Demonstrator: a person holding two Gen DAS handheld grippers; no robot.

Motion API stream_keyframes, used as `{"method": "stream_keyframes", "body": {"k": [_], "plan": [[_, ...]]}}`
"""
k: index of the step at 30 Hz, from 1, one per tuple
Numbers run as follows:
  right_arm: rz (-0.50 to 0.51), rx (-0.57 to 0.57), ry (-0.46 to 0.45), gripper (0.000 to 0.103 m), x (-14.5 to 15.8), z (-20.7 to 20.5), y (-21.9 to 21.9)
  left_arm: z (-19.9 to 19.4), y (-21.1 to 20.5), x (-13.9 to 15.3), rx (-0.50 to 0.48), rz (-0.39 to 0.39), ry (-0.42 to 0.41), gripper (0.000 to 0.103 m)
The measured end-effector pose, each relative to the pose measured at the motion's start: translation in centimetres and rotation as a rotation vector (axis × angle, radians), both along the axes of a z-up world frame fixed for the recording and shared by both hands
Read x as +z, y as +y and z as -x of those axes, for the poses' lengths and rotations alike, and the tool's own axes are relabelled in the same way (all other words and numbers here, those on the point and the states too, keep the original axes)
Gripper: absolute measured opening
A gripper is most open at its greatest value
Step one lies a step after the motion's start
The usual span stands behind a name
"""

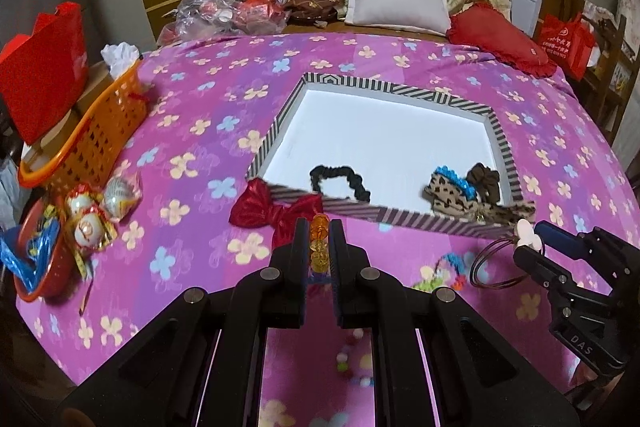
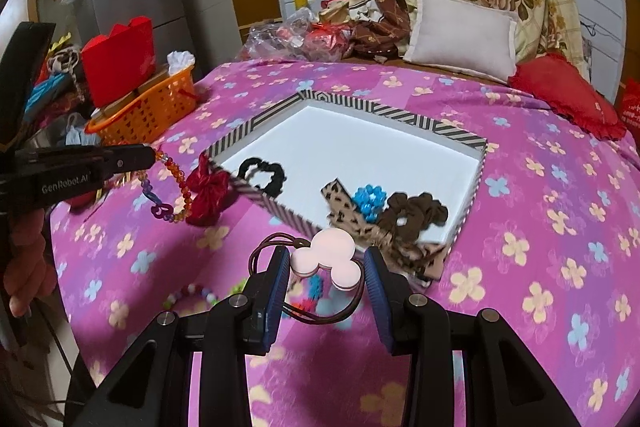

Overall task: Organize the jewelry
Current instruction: 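Carry the orange bracelet and Mickey hair tie over the tray with both tools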

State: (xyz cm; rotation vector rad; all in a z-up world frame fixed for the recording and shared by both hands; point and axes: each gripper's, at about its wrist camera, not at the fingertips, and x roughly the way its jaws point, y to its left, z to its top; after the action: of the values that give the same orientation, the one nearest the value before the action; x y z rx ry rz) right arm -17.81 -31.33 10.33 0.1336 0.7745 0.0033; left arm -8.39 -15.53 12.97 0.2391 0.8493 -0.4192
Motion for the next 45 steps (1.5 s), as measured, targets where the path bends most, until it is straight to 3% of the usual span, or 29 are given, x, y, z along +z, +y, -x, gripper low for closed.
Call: {"method": "stream_keyframes", "body": {"k": [11,37,45], "plan": [[0.003,-0.004,-0.002,0.037,0.0,-1.4,-0.9,-2.0,-1.9,-0.3,0.010,-0.017,-0.007,0.008],[0.004,-0.003,-0.013,0.037,0.7,-1.3,-1.0,-1.8,-2.2,1.6,-0.017,-0.001,-0.022,0.008],[-0.001,-0.020,-0.010,0.037,0.7,-3.1,-2.5,-3.5,-4.4,1.8,-0.029,-0.027,-0.035,0.008]]}}
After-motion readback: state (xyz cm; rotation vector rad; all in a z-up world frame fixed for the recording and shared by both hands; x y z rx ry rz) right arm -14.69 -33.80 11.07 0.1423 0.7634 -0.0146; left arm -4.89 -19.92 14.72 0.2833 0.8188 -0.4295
